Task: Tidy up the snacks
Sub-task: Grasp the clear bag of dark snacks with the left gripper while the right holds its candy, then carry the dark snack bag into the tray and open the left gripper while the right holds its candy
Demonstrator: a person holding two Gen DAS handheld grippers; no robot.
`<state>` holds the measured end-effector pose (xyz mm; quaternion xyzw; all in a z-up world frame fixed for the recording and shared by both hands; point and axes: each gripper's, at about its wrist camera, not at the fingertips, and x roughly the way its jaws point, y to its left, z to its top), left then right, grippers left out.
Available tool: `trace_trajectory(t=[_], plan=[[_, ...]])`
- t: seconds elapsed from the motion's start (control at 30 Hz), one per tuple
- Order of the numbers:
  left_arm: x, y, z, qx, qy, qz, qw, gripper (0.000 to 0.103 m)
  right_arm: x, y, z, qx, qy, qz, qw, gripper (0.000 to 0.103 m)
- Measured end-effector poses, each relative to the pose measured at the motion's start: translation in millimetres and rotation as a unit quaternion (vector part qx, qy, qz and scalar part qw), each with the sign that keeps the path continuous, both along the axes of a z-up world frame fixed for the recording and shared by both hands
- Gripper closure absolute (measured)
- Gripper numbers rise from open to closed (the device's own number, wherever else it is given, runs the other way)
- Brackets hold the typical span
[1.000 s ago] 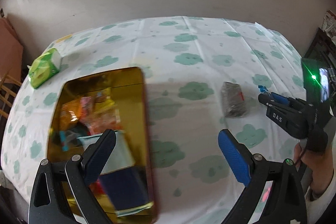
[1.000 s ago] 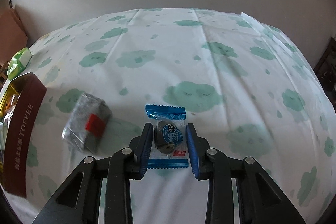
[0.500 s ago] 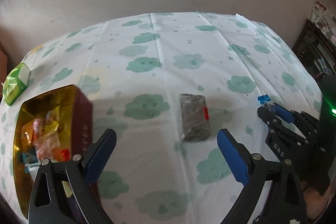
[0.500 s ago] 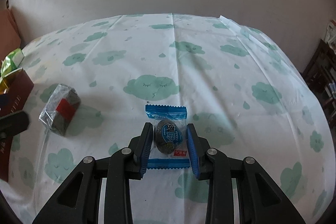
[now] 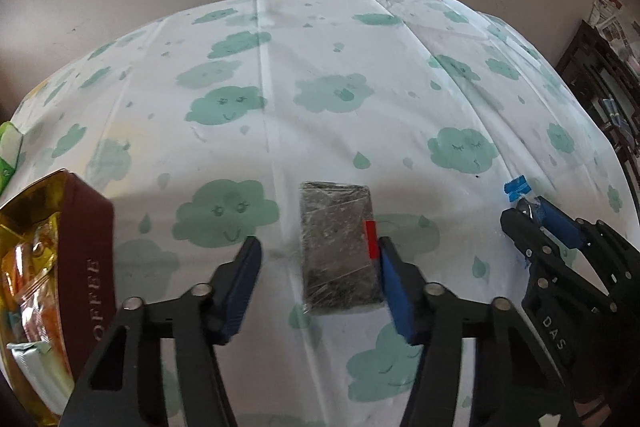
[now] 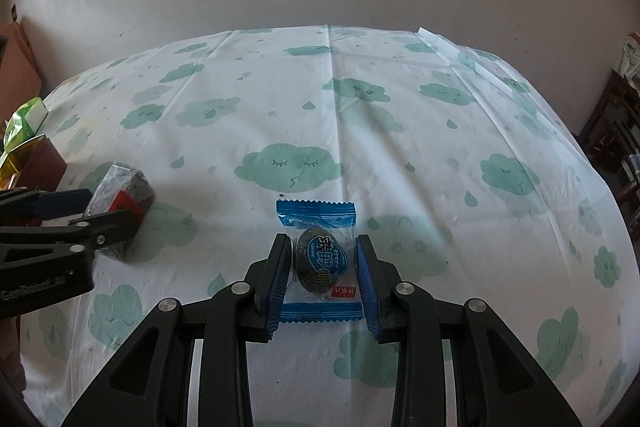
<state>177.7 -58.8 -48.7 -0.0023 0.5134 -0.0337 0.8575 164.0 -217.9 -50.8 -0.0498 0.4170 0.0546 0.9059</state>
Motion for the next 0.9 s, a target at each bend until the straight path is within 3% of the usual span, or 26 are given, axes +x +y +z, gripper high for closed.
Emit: trace_trajectory(t=[0.03,0.13,0.63,0.9], plan=[[1,-2,-2,-0.005,0.002,-0.005,1.0000,0.064,0,1,0,0.000,0.000,0.000,1.000,0.069],[-1,-4,-2,-0.002,-0.003,-0.009,1.0000,0.071,0,0,0,0.000,0.000,0.000,1.000,0.069],[-43,7,3,0.007,0.003,-0.005,1.0000,0.072,0,1,0,-0.001,0.000,0.000,1.000,0.069],[-86,11,32,0.005,-0.021,-0.009,0.9997,0.072,0,1,0,-0.002,0.000,0.000,1.000,0.069]])
